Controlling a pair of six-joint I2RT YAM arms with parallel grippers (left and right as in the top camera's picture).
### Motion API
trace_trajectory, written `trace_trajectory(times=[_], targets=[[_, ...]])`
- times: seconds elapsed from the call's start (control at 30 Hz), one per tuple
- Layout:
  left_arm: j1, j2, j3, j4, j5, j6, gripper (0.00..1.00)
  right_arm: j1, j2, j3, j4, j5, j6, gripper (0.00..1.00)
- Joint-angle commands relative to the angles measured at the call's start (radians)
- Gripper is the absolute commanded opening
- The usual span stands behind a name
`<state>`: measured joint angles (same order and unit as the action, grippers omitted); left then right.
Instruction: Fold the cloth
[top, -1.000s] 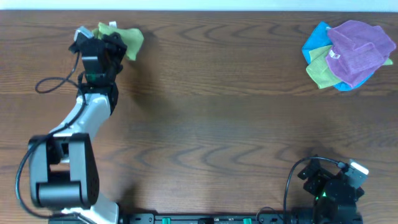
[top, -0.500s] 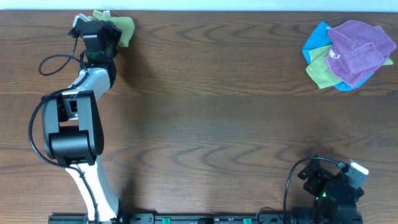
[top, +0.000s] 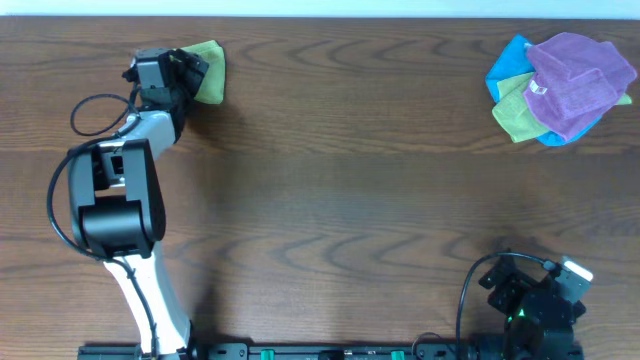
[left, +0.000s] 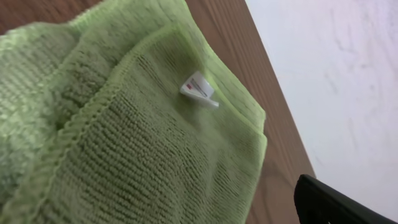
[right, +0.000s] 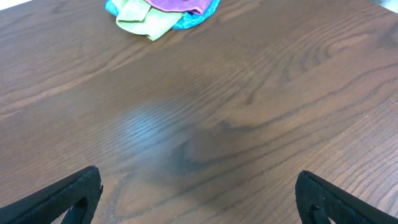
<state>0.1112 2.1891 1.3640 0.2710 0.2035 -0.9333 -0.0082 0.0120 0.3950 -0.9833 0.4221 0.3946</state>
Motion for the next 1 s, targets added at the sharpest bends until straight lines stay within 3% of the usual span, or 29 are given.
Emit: trace_trajectory(times=[0.0, 0.27, 0.6, 0.73, 0.83, 0.9, 0.97], targets=[[0.031, -0.01, 0.013, -0.011, 0.149, 0.035, 0.95, -0.009, -0.006, -0.005, -0.002, 0.007, 0.012, 0.99], [0.114, -0.012, 0.013, -0.126, 0.197, 0.113, 0.95, -0.009, -0.006, -0.005, -0.002, 0.007, 0.012, 0.99], [0.146, -0.012, 0.013, -0.072, 0.161, 0.126, 0.95, -0.009, -0.006, -0.005, -0.002, 0.007, 0.012, 0.99], [0.152, -0.026, 0.013, -0.089, 0.485, 0.126, 0.95, -0.009, -0.006, -0.005, -0.002, 0.007, 0.012, 0.99], [0.151, -0.07, 0.013, -0.199, 0.547, 0.127, 0.95, -0.009, -0.006, -0.005, -0.002, 0.006, 0.012, 0.99], [0.15, -0.127, 0.013, -0.329, 0.492, 0.18, 0.95, -0.009, -0.006, -0.005, -0.002, 0.006, 0.012, 0.99], [0.158, -0.197, 0.013, -0.479, 0.347, 0.224, 0.95, -0.009, -0.006, -0.005, -0.002, 0.007, 0.012, 0.99]])
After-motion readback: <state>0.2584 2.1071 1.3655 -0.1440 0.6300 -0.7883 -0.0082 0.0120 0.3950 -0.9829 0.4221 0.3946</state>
